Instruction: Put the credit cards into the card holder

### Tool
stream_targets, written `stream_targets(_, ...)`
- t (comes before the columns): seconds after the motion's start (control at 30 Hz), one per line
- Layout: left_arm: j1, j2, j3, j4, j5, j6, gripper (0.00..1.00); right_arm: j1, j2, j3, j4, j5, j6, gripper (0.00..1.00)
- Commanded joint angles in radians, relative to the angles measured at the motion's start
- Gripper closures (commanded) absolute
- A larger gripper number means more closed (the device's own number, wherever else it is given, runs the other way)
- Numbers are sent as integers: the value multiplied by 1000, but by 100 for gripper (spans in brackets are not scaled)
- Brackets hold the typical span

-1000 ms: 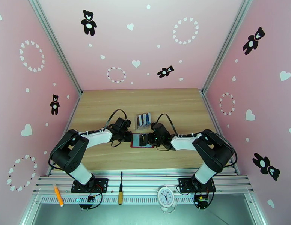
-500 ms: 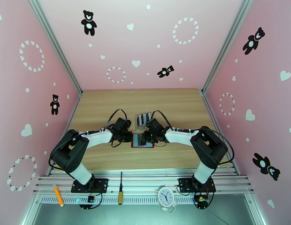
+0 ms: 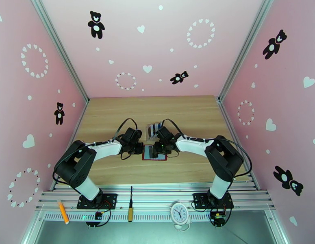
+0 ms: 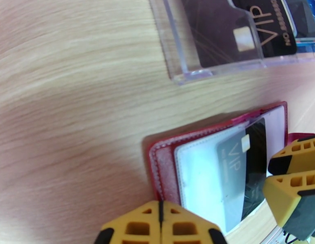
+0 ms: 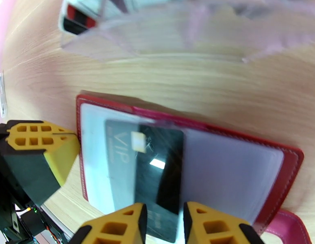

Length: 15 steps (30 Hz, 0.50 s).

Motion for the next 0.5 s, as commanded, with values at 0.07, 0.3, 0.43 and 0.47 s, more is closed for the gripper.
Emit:
stream_targets(0.07, -7, 8, 13, -12, 26, -14, 100, 15, 42, 36, -54, 2, -19, 68)
stream_targets(0.3, -6, 5, 10, -7, 29, -17, 100, 16, 40, 46, -73, 13, -26, 67)
stream_targets(0.43, -6, 6, 11, -6, 34, -18, 100, 24, 47, 57, -72, 8, -25, 67)
stream_targets(0.47, -6, 5, 11, -6, 33, -19, 100, 28, 48, 62, -74, 8, -25, 67)
